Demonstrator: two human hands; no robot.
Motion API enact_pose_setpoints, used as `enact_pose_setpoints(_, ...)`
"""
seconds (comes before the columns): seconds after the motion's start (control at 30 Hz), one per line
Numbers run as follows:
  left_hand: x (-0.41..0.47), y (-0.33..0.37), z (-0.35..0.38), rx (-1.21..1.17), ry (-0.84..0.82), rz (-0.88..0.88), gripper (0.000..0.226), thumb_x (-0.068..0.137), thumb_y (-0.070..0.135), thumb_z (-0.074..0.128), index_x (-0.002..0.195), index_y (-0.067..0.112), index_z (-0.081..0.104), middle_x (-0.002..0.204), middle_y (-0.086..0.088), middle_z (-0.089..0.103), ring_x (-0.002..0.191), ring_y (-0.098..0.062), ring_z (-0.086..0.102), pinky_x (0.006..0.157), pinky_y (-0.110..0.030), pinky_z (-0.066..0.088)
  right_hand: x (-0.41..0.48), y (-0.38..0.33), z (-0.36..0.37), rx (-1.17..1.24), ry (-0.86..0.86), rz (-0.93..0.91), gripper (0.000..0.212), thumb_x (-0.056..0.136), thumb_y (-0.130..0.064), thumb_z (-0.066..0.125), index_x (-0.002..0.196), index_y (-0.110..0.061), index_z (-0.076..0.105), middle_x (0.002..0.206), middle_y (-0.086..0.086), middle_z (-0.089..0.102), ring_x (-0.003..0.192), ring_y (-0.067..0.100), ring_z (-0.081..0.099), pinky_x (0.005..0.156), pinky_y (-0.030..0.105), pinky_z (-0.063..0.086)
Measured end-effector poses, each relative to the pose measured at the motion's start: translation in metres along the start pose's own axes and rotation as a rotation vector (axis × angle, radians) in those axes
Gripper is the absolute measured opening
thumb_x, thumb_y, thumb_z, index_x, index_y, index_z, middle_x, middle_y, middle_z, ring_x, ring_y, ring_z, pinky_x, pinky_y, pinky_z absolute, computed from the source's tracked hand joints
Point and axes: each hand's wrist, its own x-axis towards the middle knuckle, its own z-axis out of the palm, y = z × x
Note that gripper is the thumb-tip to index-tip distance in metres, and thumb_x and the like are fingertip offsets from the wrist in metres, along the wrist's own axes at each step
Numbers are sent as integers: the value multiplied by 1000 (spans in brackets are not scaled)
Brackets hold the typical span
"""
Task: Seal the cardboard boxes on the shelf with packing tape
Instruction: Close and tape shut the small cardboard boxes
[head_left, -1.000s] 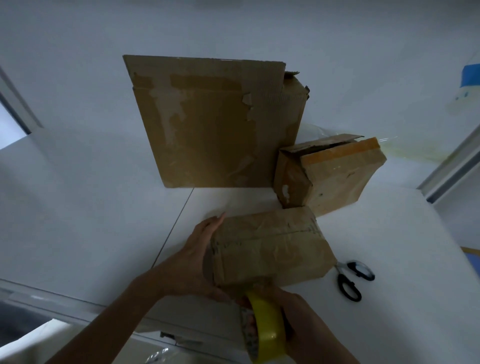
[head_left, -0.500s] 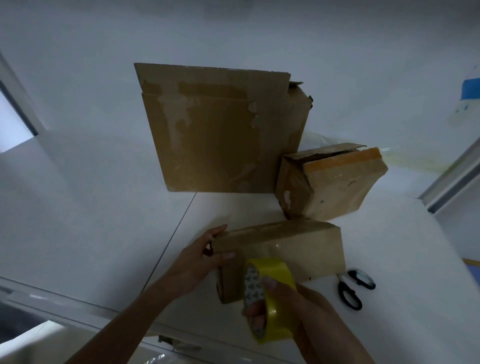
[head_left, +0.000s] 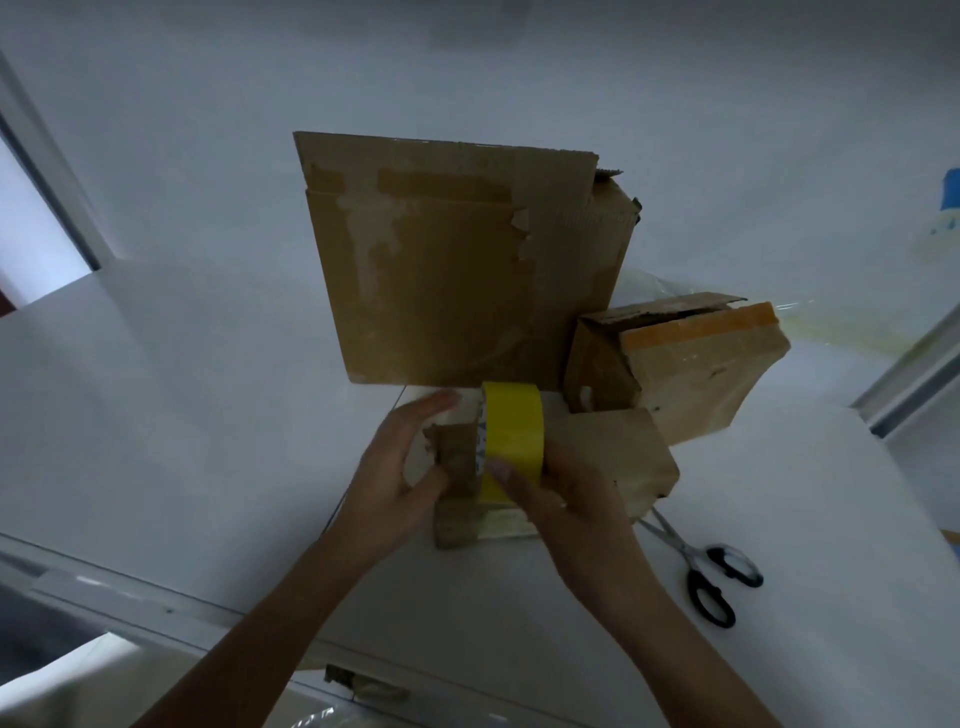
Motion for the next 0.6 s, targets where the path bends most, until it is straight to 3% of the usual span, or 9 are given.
enact_pose_setpoints(0.1, 5, -1, -3, 169, -339, 65, 92, 70, 59, 68, 149, 38, 25, 142, 32, 34, 132, 3, 32, 117, -33, 24, 16, 1, 1, 47, 41, 35, 29, 83, -47, 57, 77, -21, 69, 65, -13, 66, 63, 1, 62, 58, 17, 44)
enact_pose_setpoints(0.2, 12, -6, 6, 351, -324, 113, 120, 57, 71, 78, 154, 28, 22, 140, 23, 38, 124, 9, 30, 112, -25, 22, 26, 3, 0, 80, 15, 49, 31, 92, -37, 56, 87, -13, 76, 81, -4, 75, 76, 8, 69, 70, 20, 51)
enact_pose_setpoints(0.27, 15, -10, 12, 376, -232, 93, 118, 57, 74, 79, 152, 24, 29, 137, 16, 50, 122, 1, 43, 110, -27, 26, 25, 0, 1, 60, 10, 45, 29, 93, -36, 55, 86, -18, 77, 82, -6, 76, 78, 6, 69, 73, 21, 50)
enact_pose_setpoints(0.37, 12, -13, 16, 443, -180, 75, 104, 64, 78, 66, 148, 25, 35, 135, 11, 54, 125, -9, 46, 105, -26, 18, 18, -5, -1, 48, 23, 82, 29, 93, -40, 57, 76, -28, 77, 80, -5, 76, 80, 13, 71, 80, 37, 53)
enact_pose_setpoints(0.43, 11, -10, 16, 442, -158, 70, 98, 64, 76, 56, 147, 28, 37, 132, 13, 53, 124, -6, 43, 102, -25, 16, 8, -14, -3, 33, 34, 84, 44, 87, -55, 61, 73, -14, 73, 68, -1, 70, 69, 16, 67, 70, 40, 51)
enact_pose_setpoints(0.5, 12, -7, 15, 422, -176, 31, 95, 63, 72, 49, 147, 32, 35, 132, 19, 47, 123, 0, 36, 105, -28, 15, -3, -21, -9, 76, 56, 111, 65, 78, -62, 63, 73, 3, 64, 63, 20, 61, 57, 21, 57, 57, 34, 44)
enact_pose_setpoints(0.6, 18, -5, 14, 450, -236, 17, 97, 66, 70, 61, 151, 39, 28, 140, 14, 46, 132, -6, 36, 113, -33, 10, -20, -33, -17, 203, 15, 236, 38, 91, -35, 61, 74, -3, 71, 61, 17, 69, 53, 23, 67, 51, 23, 52)
